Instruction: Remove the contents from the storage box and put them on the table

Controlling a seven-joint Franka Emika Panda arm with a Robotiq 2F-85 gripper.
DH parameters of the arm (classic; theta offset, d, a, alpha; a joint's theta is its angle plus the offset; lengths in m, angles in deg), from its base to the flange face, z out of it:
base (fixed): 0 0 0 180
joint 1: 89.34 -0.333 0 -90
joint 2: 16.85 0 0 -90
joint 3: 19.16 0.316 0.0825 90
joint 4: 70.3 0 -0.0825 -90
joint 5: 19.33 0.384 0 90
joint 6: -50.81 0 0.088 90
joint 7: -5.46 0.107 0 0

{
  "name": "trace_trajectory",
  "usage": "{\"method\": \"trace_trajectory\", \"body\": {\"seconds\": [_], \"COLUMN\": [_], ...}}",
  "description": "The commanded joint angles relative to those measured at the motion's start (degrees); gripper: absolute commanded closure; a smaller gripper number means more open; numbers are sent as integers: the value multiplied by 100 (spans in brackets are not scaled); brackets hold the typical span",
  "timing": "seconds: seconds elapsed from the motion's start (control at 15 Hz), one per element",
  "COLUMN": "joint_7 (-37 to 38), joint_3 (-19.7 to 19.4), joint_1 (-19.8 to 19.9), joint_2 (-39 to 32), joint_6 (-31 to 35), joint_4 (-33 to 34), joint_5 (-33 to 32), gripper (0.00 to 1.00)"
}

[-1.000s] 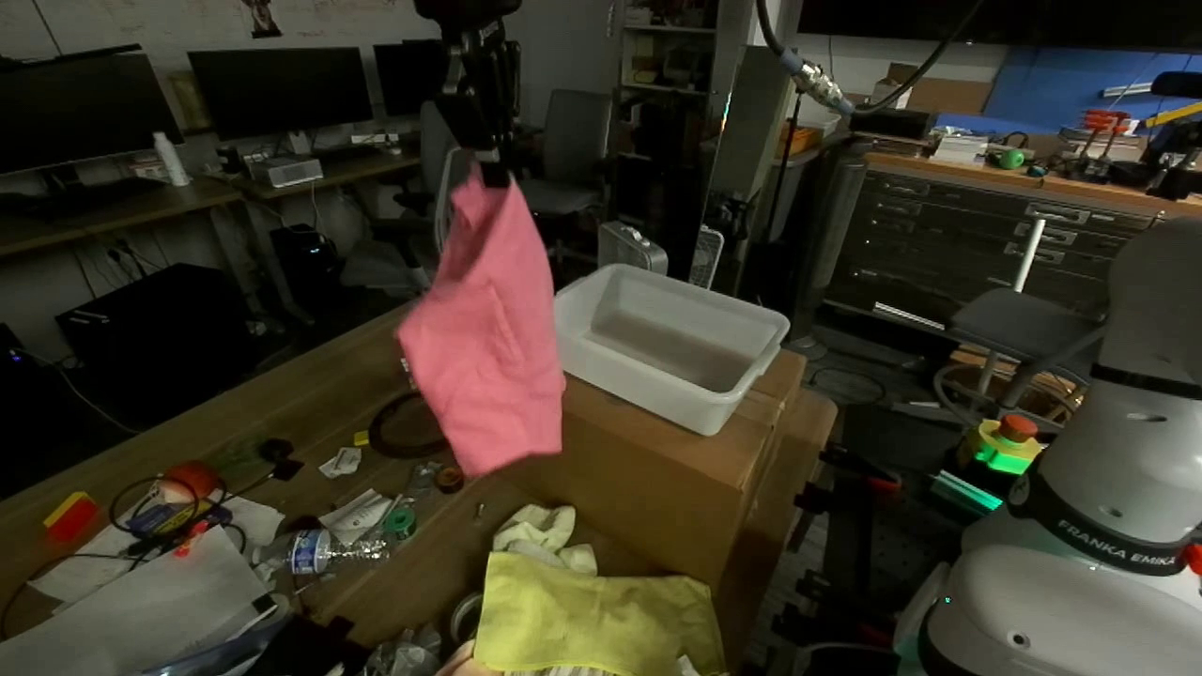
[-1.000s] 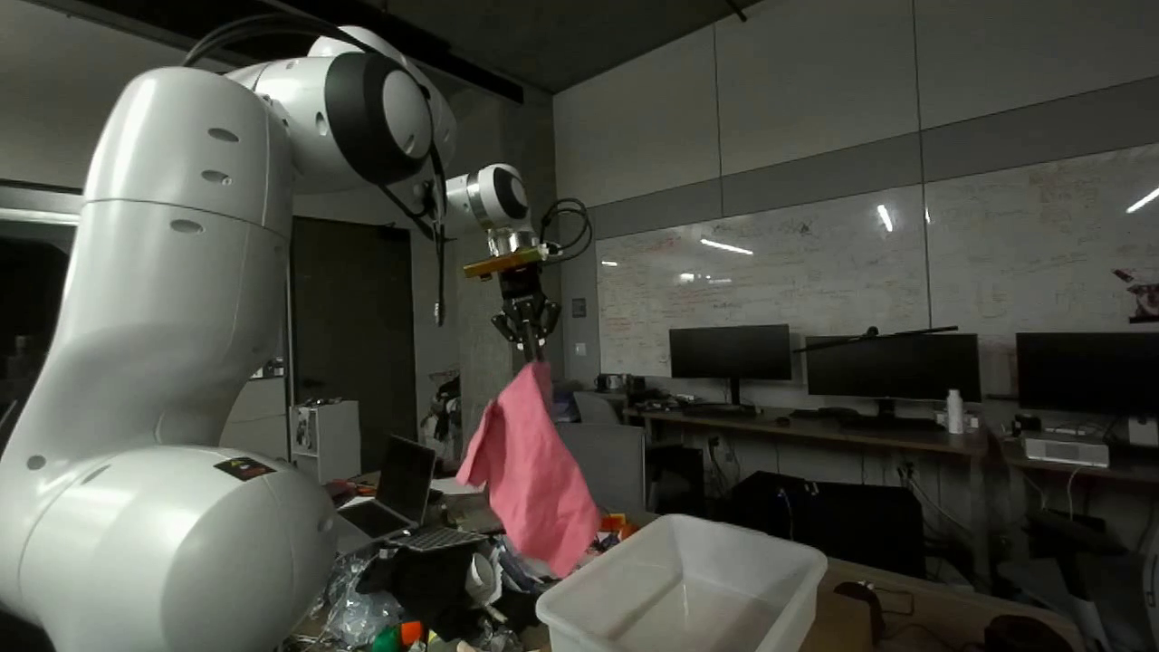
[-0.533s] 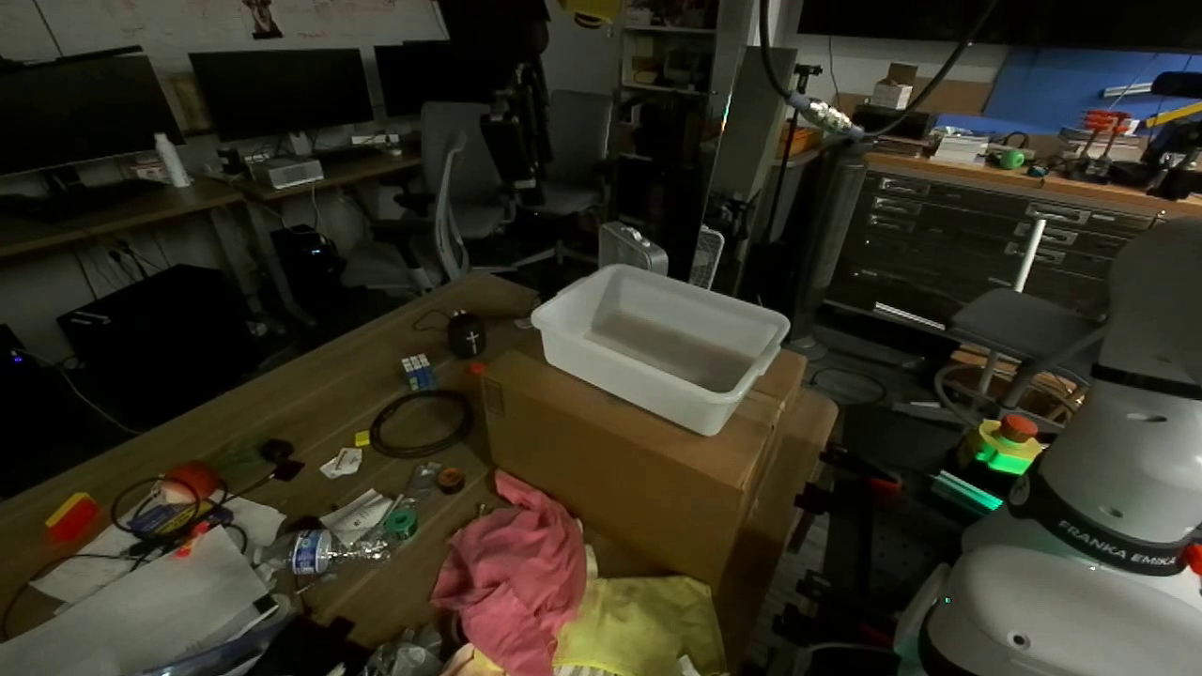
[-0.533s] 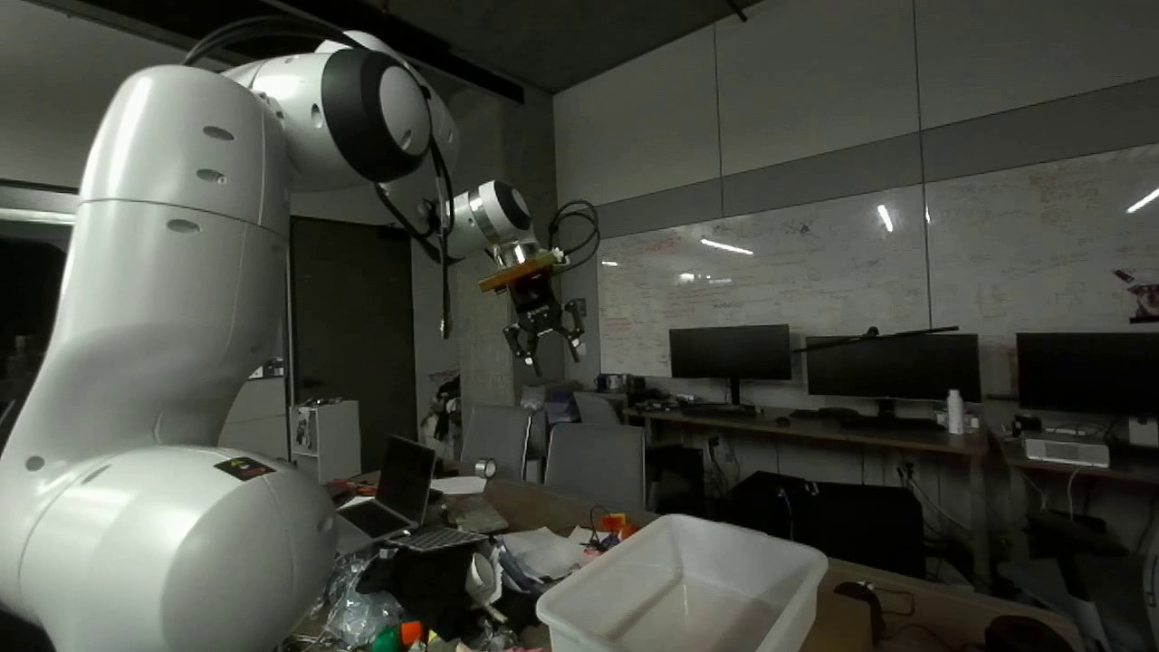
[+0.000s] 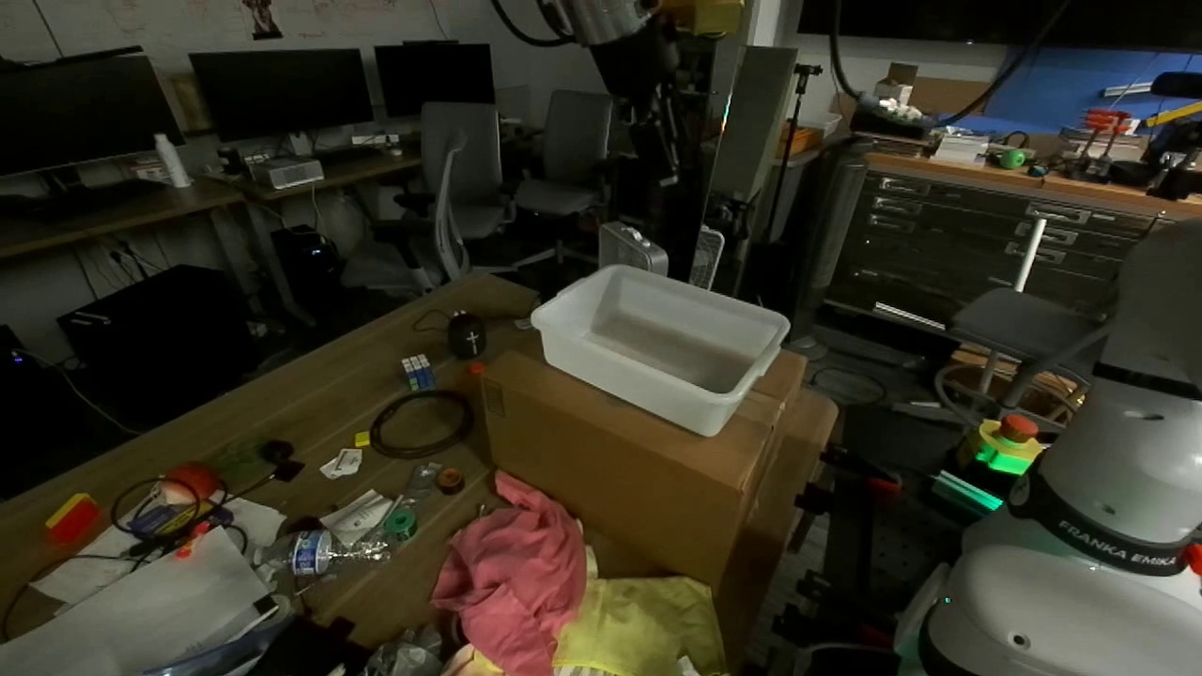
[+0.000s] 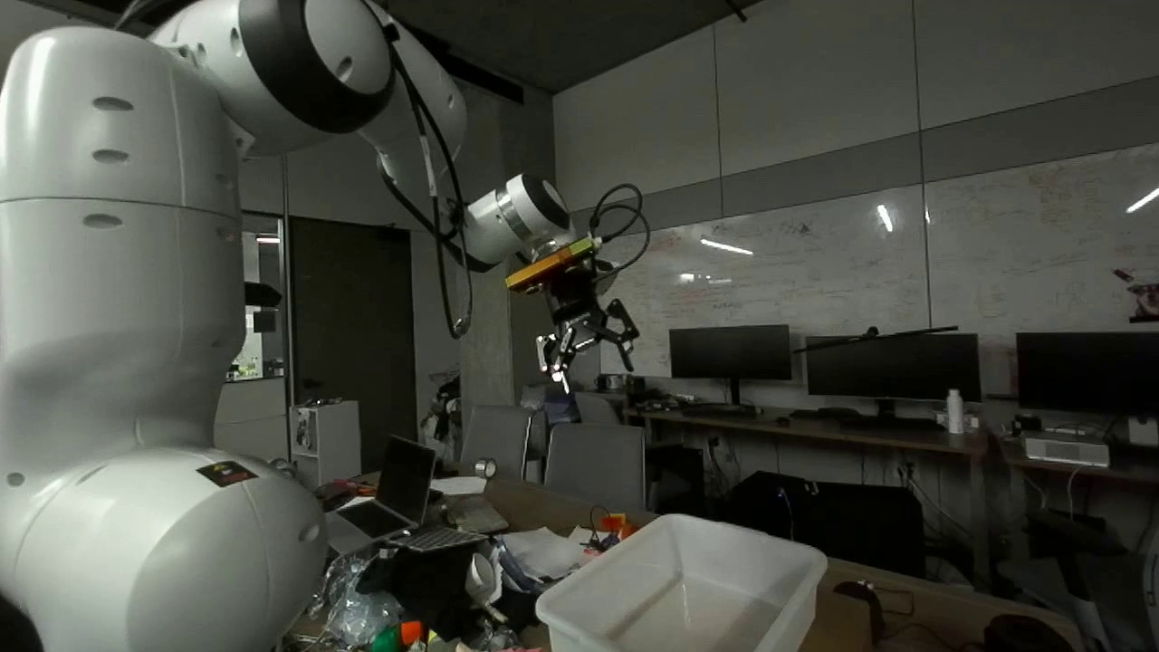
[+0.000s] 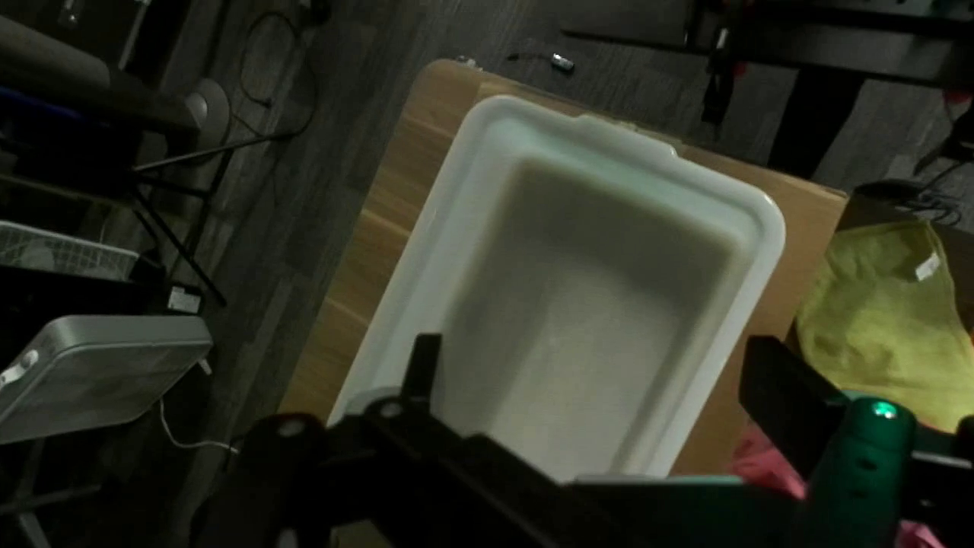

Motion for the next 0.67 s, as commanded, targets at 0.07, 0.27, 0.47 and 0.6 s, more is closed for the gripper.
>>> {"method": "trace_trajectory", "body": {"seconds": [0.07, 0.27, 0.47, 0.6], "joint_7": [-58, 197, 453, 680], "joint_3": [-299, -559, -720, -778], "joint_1": [340, 540, 710, 815], "joint_2": [1093, 1564, 1850, 2036], "joint_6": [458, 1294, 1973, 2355], "joint_4": [-1310, -1956, -2342, -2557], "joint_5": [284, 624, 856, 1018], "gripper": [0, 0, 0, 0]}}
